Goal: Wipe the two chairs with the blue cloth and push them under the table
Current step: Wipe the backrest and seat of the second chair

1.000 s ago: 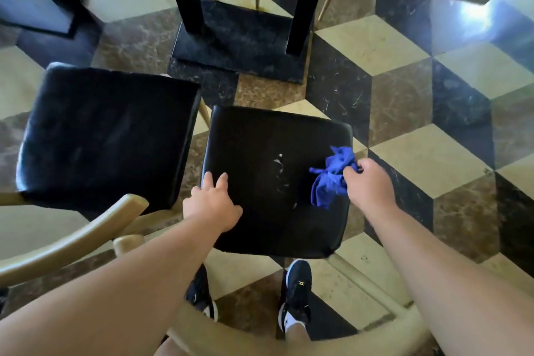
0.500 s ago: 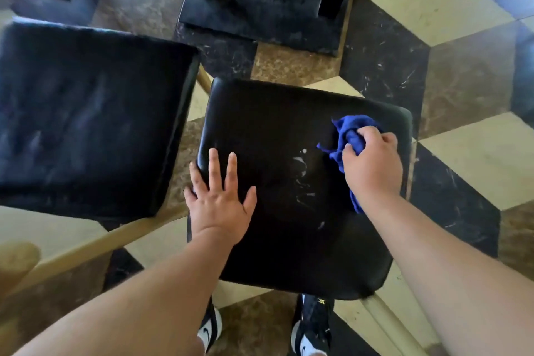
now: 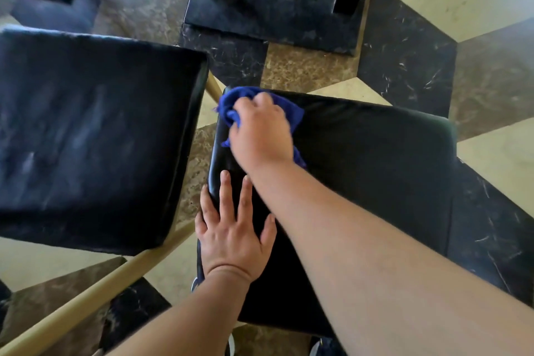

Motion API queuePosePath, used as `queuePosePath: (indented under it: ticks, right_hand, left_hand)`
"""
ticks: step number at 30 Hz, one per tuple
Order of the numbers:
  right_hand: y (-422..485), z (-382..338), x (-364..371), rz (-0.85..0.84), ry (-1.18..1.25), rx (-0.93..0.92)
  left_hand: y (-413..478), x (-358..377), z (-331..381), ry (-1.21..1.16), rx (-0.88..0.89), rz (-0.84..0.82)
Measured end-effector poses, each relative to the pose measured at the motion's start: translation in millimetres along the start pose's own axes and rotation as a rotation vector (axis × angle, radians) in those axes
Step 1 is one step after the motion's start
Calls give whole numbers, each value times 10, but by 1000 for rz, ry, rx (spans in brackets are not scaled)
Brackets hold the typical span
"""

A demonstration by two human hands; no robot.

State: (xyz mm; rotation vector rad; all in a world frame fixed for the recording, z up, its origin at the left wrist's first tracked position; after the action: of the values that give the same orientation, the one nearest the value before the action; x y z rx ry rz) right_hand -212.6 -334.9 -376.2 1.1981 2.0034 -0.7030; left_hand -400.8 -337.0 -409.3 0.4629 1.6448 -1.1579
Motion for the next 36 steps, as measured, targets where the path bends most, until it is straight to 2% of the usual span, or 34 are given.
queuePosePath:
  ticks: [4,9,12,16,21,23,30,33,36]
  right_hand:
    - [-57,64,-8,-109,-3,-109]
    - [-266,736,-537,-52,-95,-93]
    - [-416,1274,-976,32,-158,44]
    - [-657,1879,-1496,175,-204,322]
    - [-664,1766,-1344,375,-124,637]
    - [-627,1426,-1082,342,-91,592]
    - [-543,97,-86,61,73,179]
    - [-589,-95,120,-67,97,14]
    - [-656,41,40,-119,65,-99]
  left_hand:
    - [-9,-24,5,-29,-7,26]
    - [-5,-9,13,-30,-11,34]
    - [-8,13,7,-26,-11,40]
    - [-7,39,-9,-34,1,44]
    - [8,66,-20,-33,1,70]
    - [3,74,-18,-28,7,81]
    - [26,14,-25,-28,7,15]
    - [20,-28,-12,-97,-41,-15]
    - [13,-24,-6,-34,-16,-37]
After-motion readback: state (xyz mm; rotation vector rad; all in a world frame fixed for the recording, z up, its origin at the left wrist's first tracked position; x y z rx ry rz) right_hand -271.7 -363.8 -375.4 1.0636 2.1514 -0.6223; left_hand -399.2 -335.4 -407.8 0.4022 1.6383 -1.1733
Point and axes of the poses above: each hand's wrist, its own y-axis towards the middle knuckle, its own x-axis out of the palm, z = x × y, the point moved 2 cm from there along y, towards the middle knuckle, and after that the axes turned 8 degrees about y, right-handed, at the moved point
